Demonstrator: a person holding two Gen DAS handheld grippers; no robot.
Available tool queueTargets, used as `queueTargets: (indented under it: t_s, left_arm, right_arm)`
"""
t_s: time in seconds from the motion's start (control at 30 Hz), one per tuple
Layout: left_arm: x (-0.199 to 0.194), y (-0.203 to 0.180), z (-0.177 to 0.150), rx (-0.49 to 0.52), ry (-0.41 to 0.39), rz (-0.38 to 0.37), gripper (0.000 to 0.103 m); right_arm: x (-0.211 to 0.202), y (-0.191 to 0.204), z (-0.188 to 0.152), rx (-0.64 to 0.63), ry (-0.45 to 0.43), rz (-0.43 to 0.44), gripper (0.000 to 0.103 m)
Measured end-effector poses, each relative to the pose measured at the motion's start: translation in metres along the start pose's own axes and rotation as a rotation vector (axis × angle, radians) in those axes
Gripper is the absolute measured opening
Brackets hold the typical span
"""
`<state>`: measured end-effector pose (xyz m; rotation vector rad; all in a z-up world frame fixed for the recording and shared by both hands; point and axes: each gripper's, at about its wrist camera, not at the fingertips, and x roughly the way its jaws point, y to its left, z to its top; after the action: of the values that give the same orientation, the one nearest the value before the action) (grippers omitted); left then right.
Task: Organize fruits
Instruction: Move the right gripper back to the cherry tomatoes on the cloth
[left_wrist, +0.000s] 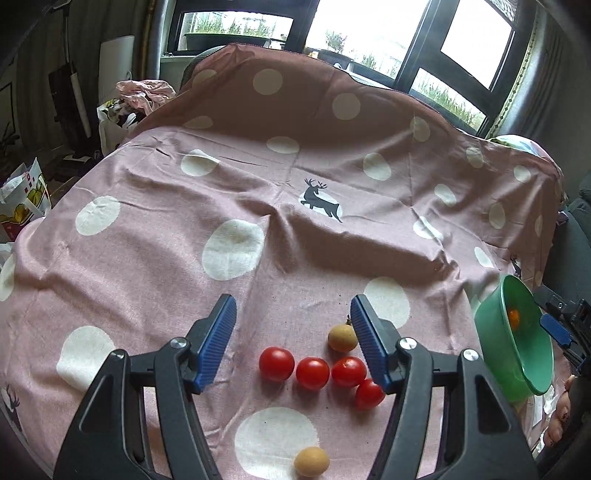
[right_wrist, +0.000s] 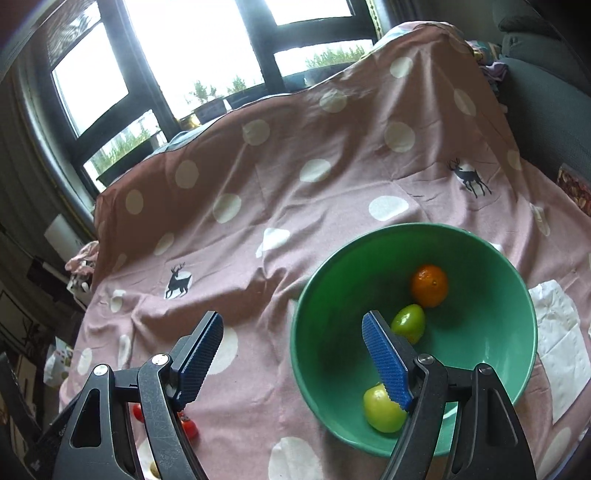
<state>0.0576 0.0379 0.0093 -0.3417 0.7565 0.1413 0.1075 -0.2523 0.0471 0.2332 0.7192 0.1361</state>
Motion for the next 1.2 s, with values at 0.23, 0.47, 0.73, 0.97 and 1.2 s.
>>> queueTargets:
  t_s: [0.23, 0.47, 0.73, 0.97, 1.2]
  left_arm:
    - [-0.004, 0.014, 0.004, -0.03, -0.01, 0.037, 0.064]
    - [-0.007, 0.023, 0.006, -0.051, -0.016, 0.062, 0.064]
    - [-0.004, 0.03, 0.008, -0.067, -0.004, 0.087, 0.064]
    - [-0.002, 0.03, 0.007, -0.063, 0.0, 0.101, 0.063]
    - [-0.001, 0.031, 0.007, -0.066, 0.003, 0.102, 0.063]
  right_arm:
    - [0.012, 0.036, -0.014, -0.091, -0.003, 0.035, 0.078]
    - [0.019, 0.059, -0.026, -0.151, 0.015, 0.086, 0.078]
    - [0.025, 0.065, -0.03, -0.166, 0.032, 0.087, 0.078]
    - [0.028, 0.066, -0.032, -0.167, 0.05, 0.081, 0.078]
    - [0.03, 0.071, -0.036, -0.186, 0.058, 0.069, 0.078]
